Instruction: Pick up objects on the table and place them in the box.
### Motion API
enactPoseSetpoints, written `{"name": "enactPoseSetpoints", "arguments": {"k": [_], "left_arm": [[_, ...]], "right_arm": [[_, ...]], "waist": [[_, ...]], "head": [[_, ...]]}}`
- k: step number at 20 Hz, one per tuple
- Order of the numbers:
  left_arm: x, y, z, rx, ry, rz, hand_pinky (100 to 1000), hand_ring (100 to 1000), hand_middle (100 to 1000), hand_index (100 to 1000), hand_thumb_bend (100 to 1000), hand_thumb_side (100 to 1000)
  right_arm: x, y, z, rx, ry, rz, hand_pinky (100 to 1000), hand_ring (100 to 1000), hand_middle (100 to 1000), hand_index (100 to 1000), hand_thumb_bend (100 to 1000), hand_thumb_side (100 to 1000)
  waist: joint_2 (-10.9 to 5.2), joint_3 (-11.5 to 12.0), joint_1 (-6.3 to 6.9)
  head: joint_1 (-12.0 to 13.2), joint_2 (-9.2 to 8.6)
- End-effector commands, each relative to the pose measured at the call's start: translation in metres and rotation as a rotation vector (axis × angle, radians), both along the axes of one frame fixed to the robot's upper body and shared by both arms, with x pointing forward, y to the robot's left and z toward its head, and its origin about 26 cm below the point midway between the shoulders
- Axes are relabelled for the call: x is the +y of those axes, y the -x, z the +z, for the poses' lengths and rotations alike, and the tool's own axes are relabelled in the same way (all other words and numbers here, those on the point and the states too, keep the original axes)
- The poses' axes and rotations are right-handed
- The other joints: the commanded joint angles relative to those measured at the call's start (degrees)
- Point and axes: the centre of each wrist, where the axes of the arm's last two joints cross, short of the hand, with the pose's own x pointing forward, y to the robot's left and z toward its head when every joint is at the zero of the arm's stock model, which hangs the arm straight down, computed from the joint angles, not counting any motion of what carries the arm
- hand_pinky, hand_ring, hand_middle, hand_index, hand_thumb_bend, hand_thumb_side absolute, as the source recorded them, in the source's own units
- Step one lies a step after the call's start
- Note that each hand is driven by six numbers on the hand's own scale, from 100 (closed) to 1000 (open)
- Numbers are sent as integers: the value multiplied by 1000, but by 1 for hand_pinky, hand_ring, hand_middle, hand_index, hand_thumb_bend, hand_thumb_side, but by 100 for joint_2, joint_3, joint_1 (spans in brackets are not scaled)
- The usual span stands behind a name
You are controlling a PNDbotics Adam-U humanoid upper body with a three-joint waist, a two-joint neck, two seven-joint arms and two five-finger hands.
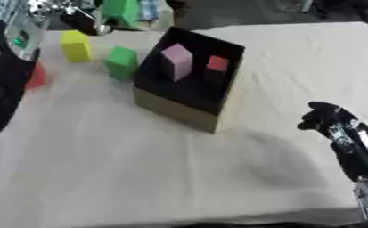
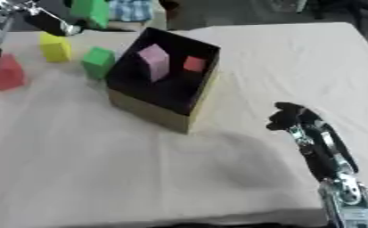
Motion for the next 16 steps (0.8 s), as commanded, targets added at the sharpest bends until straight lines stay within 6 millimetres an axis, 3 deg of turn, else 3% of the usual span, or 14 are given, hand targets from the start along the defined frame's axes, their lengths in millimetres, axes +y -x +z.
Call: {"name": "enactPoseSetpoints", "arguments": {"k": [1,2,3,6,7,9,13,16], "left_arm": [[-27,-1,-1,7,-49,-76,741,580,525,695,137,147],[-32,-2,-7,23,-66,-88,742,584,532,700,138,154],[-36,-2,-13,39,-82,-95,756,620,588,747,197,263],[-38,-4,-24,79,-119,-105,785,688,686,840,285,381],[-35,-4,-24,77,-118,-98,811,732,753,902,414,573],[-26,-4,-19,49,-91,-69,834,760,814,945,502,700],[-5,-2,-4,-18,-43,8,859,797,887,977,616,807],[11,2,7,-76,-38,71,856,796,883,973,610,776]], "right_arm": [[1,-2,7,-22,9,13,682,606,597,794,100,675],[1,-2,7,-21,9,13,682,606,597,794,100,675],[1,-2,7,-21,9,13,682,606,597,794,100,675],[1,-2,6,-20,8,15,682,606,597,794,100,676],[1,-2,6,-20,9,15,682,606,597,794,100,675],[0,-2,6,-18,10,13,682,605,597,794,100,676],[-1,-2,6,-19,12,11,682,604,597,794,100,675],[-1,-2,6,-18,13,10,682,604,597,794,100,675]], "waist": [[-169,-38,5],[-169,-51,3],[-169,-61,4],[-170,-68,9],[-171,-62,11],[-174,-46,15],[-179,-6,17],[-180,20,13]], "head": [[49,30],[57,29],[64,29],[57,24],[49,27],[33,29],[1,30],[-9,30]]}}
